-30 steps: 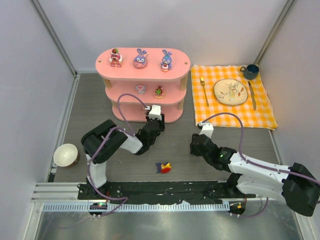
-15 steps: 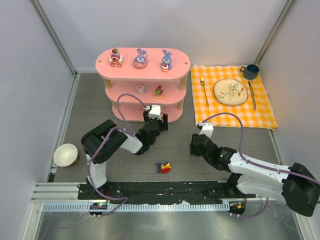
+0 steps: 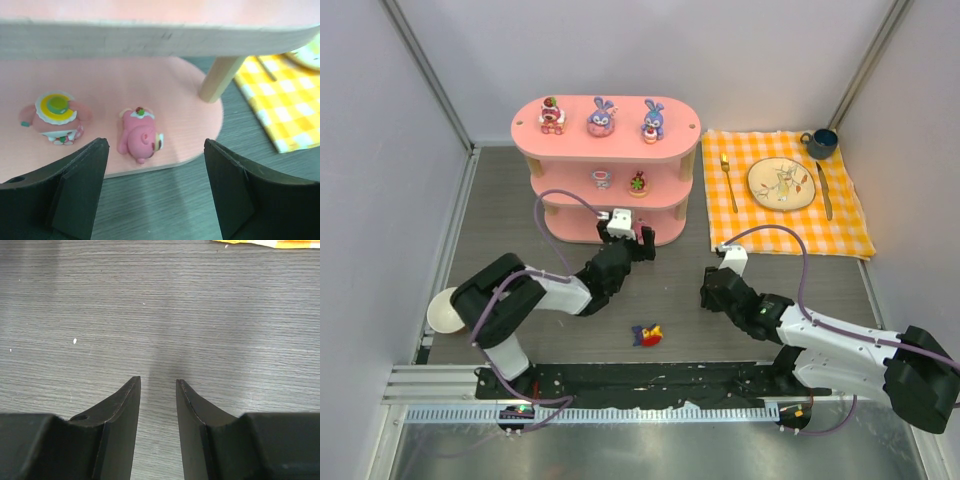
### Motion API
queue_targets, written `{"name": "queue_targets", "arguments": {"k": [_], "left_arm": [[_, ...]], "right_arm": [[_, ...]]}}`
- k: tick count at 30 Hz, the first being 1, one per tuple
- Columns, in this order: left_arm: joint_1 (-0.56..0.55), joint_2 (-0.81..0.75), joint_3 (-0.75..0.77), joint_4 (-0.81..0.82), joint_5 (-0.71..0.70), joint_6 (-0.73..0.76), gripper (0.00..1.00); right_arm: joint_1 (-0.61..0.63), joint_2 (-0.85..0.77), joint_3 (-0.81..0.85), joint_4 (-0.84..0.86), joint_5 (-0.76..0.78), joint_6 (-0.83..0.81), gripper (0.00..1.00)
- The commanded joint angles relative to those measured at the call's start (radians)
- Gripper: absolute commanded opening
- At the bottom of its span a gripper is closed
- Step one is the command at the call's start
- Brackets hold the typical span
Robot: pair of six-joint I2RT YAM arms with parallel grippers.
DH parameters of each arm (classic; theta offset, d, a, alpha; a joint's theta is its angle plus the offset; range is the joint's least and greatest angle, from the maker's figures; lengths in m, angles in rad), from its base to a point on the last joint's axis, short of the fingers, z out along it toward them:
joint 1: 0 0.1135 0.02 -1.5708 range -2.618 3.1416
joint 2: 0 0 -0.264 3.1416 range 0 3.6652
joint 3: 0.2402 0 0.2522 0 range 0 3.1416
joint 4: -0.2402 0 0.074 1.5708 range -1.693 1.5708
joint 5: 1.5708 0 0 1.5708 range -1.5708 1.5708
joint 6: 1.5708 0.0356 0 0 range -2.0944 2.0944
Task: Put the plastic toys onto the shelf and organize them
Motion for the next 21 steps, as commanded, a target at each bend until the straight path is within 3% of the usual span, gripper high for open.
{"name": "queue_targets", "arguments": {"k": [1, 7, 11, 15, 21], "left_arm": [[-0.058, -0.158, -0.036, -0.015, -0.051, -0.014, 0.82], [-0.165, -0.373, -0.102, -0.201, -0.165, -0.06, 0.84], [-0.205, -0.575, -0.166, -0.411, -0.246, -0.149, 0.83], [-0.211, -0.831, -0.208, -0.686, -0.307, -0.215, 0.8], [-0.213, -1.049, -0.238, -0.966, -0.355, -0.28, 0.78]], "right_arm": [[-0.006, -0.031, -0.004, 0.022, 0.023, -0.011, 0.4], [-0.006, -0.071, -0.013, 0.061, 0.012, -0.023, 0.41], [-0.006, -0.04, -0.023, 0.222, -0.075, -0.052, 0.4], [-0.006, 0.105, 0.029, 0.38, -0.175, -0.062, 0.31], [-0.006, 0.294, 0.089, 0.578, -0.256, -0.069, 0.24]]}}
